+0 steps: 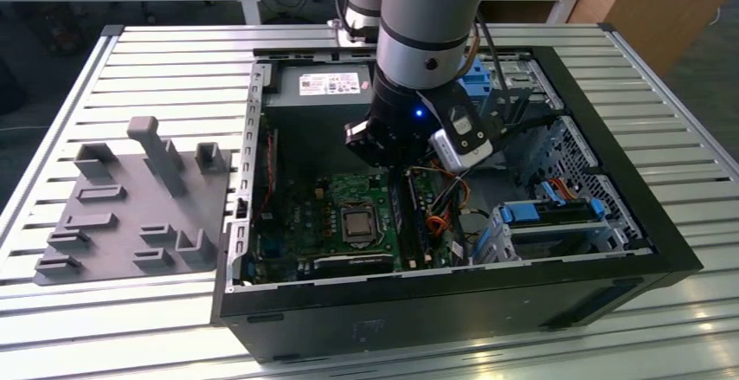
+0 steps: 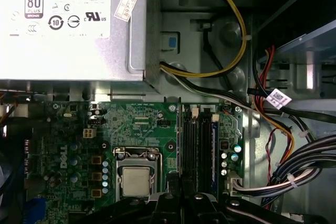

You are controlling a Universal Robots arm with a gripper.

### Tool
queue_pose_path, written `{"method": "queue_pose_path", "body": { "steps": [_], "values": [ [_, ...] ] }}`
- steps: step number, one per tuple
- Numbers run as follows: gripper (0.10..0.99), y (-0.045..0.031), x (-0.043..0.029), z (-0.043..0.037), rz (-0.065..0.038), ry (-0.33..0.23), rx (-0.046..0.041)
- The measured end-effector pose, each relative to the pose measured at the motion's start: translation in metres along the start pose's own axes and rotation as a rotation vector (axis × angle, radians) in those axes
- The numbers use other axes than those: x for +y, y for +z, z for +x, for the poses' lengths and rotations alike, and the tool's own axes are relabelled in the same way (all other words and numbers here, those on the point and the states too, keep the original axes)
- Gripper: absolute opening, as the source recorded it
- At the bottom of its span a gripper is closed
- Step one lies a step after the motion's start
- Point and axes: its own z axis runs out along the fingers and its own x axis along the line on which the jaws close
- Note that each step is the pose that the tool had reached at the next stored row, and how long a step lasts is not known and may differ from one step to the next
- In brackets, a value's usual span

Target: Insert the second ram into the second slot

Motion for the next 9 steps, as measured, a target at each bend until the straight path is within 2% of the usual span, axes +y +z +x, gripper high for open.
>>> {"method": "queue_pose_path", "body": {
  "steps": [9],
  "values": [
    [0.133, 0.0020, -0.0001, -0.0001, -0.001, 0.000, 0.0000]
  ]
}}
